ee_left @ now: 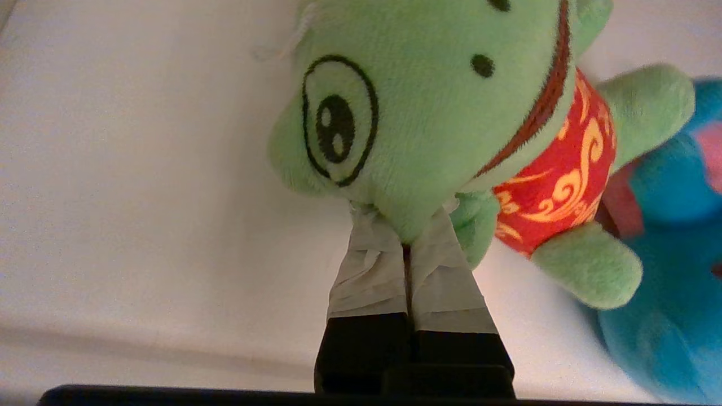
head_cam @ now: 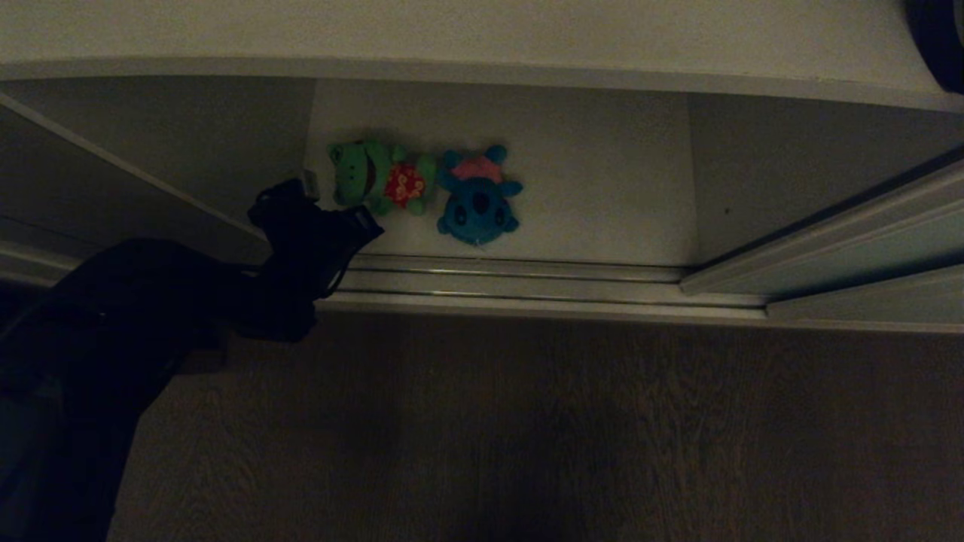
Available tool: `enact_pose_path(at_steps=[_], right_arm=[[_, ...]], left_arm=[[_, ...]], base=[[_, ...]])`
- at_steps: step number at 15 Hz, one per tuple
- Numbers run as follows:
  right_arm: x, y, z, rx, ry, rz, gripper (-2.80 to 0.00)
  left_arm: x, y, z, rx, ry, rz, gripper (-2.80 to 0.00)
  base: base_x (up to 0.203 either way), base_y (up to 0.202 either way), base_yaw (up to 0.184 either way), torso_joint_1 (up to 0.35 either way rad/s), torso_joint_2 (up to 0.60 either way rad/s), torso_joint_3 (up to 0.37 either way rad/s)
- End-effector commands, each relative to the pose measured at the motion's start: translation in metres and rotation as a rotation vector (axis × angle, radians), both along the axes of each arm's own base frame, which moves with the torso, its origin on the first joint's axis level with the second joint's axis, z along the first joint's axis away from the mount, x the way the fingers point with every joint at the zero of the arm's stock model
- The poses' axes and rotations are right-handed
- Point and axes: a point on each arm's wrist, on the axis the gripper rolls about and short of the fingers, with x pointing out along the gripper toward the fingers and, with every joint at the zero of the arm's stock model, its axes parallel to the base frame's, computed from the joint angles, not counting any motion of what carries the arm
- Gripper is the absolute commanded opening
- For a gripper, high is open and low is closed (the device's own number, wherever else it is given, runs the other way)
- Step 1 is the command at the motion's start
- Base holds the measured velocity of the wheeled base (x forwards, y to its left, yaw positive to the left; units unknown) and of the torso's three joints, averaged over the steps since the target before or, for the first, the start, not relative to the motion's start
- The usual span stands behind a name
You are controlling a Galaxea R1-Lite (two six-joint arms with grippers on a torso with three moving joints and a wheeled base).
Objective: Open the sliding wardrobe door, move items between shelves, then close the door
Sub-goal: Place the green doll on the higher shelf
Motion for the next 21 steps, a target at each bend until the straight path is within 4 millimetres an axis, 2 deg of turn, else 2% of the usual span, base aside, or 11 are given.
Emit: enact_pose_path(at_steps=[1,5,6,9,12,16,21], right_arm=[[0.000,0.000,0.000,0.000,-0.002,0.001,-2.80],[0.000,0.000,0.000,0.000,-0.002,0.002,-2.80],[0.000,0.000,0.000,0.000,-0.002,0.001,-2.80],[0.000,0.000,0.000,0.000,-0.002,0.001,-2.80],[0.000,0.000,0.000,0.000,-0.002,0.001,-2.80],[0.000,0.000,0.000,0.000,-0.002,0.001,-2.80],[0.000,0.000,0.000,0.000,-0.002,0.001,-2.80]], left_arm=[[-0.020,0.002,0.022,-0.004,-0.025,-0.002,-2.80],[-0.060,0.009,0.065,-0.007,-0.072,-0.004,-2.80],[-0.071,0.010,0.068,0.003,-0.061,-0.007,-2.80],[-0.105,0.013,0.059,0.094,0.049,-0.007,-2.80],[-0.150,0.018,0.066,0.155,0.156,-0.029,-2.80],[-0.232,0.028,0.069,0.248,0.348,-0.106,-2.80],[-0.345,0.041,0.044,0.315,0.501,-0.138,-2.80]], base=[[0.000,0.000,0.000,0.000,0.00,0.000],[0.000,0.000,0.000,0.000,0.00,0.000],[0.000,0.000,0.000,0.000,0.00,0.000],[0.000,0.000,0.000,0.000,0.00,0.000],[0.000,0.000,0.000,0.000,0.00,0.000],[0.000,0.000,0.000,0.000,0.00,0.000],[0.000,0.000,0.000,0.000,0.00,0.000]])
